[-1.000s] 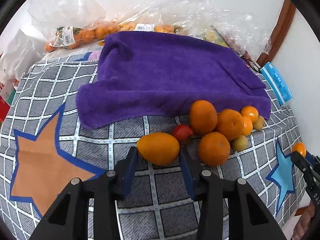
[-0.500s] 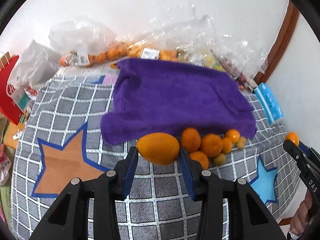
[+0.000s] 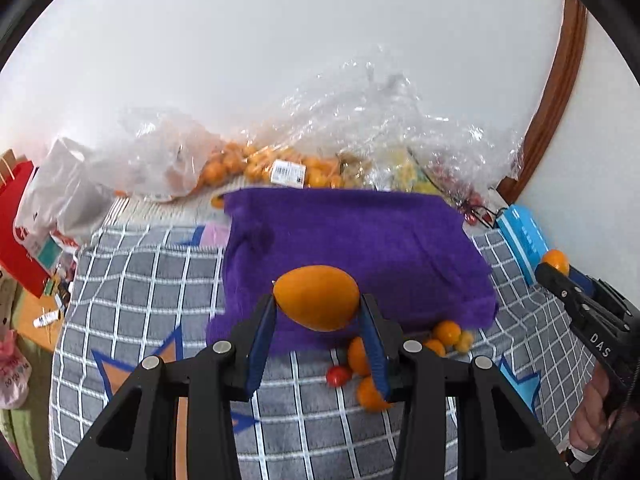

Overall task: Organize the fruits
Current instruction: 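Lift both held fruits up onto the purple towel top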

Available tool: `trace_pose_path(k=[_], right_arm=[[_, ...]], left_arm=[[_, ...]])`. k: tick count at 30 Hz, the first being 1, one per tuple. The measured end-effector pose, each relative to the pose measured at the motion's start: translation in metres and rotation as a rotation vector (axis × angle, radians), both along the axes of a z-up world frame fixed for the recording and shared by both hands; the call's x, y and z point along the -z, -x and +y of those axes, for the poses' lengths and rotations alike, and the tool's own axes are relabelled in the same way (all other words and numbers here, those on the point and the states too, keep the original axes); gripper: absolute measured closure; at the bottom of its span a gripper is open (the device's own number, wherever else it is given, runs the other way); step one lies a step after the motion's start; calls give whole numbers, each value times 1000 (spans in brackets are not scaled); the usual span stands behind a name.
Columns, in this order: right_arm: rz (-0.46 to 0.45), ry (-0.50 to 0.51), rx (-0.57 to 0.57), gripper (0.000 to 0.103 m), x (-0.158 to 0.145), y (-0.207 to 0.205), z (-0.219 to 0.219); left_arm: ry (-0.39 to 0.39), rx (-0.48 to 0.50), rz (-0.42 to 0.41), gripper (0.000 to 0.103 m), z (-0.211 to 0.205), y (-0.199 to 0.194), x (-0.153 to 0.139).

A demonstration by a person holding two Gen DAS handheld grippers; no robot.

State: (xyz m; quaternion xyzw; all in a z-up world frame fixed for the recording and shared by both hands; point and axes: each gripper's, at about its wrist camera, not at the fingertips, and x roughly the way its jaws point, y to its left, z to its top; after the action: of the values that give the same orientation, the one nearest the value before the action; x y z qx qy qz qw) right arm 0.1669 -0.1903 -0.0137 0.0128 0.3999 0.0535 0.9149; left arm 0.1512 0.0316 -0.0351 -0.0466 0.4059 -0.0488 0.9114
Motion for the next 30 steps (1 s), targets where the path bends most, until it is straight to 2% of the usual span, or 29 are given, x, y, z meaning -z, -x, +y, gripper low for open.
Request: trace_pose_path(k=[18, 30], right_arm=[[-12, 1, 21, 68, 25, -85, -7], [78, -9, -5, 68, 83, -125, 1]], left_arm=[[58, 20, 37, 63, -4, -92, 21], [32, 32, 101, 63, -14, -131, 61]])
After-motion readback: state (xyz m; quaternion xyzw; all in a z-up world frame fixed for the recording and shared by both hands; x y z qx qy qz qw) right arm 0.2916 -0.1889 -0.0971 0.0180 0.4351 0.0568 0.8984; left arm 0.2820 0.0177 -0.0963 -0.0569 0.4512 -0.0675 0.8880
